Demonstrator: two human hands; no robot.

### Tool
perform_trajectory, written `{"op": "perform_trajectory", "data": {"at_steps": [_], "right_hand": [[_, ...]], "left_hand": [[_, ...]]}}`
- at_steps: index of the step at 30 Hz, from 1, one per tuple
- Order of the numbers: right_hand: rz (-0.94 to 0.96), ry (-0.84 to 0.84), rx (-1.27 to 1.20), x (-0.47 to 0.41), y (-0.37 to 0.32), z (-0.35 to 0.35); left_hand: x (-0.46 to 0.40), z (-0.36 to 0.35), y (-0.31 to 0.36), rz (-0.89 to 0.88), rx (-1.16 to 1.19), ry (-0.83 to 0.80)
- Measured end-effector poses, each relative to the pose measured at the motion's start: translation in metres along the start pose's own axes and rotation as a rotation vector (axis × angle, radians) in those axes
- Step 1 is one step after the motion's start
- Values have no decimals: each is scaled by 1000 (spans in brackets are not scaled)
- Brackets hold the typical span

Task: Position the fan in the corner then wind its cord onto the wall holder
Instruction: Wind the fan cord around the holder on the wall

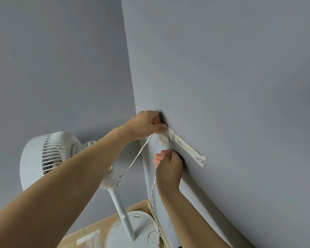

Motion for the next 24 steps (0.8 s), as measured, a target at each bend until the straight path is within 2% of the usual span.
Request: {"op": "perform_trajectory", "data": {"at_steps": [2,6,8,10,12,14,15,20,21,24], "right_hand": [[16,-2,73,-3,4,0],[201,21,477,-8,-12,0],[227,-17,598,-12,-13,-6],[221,-49,648,-19,-13,-12],[221,-75,658,-28,-10,-20],[177,-85,629,-36,-6,-23],[154,-81,590,-42,-2,-25],[52,0,359,-60,3,-12],[55,-44,429,-76,12,-44],[51,0,354,-84,5,-45]], "left_hand": [[-1,0,0,4,5,-16],[-4,2,6,11,-1,-48],[-7,3,5,9,-6,-66],[-6,8,1,1,45,-60],[-4,23,-19,36,185,47],[-3,33,-59,145,312,145],[-3,29,-82,212,357,130],[-5,-39,-110,384,298,-281],[-9,-50,-151,394,374,-290],[-17,-73,-156,386,425,-388]]}}
Point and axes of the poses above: each hand's wrist, its own x-axis away from the middle knuckle, its own z-axis out of the back of the hand, y = z × x, the point moved 9 cm from there along -x, towards the middle knuckle, and after that the axes turned 12 degrees about -y, right-handed, at the moved point
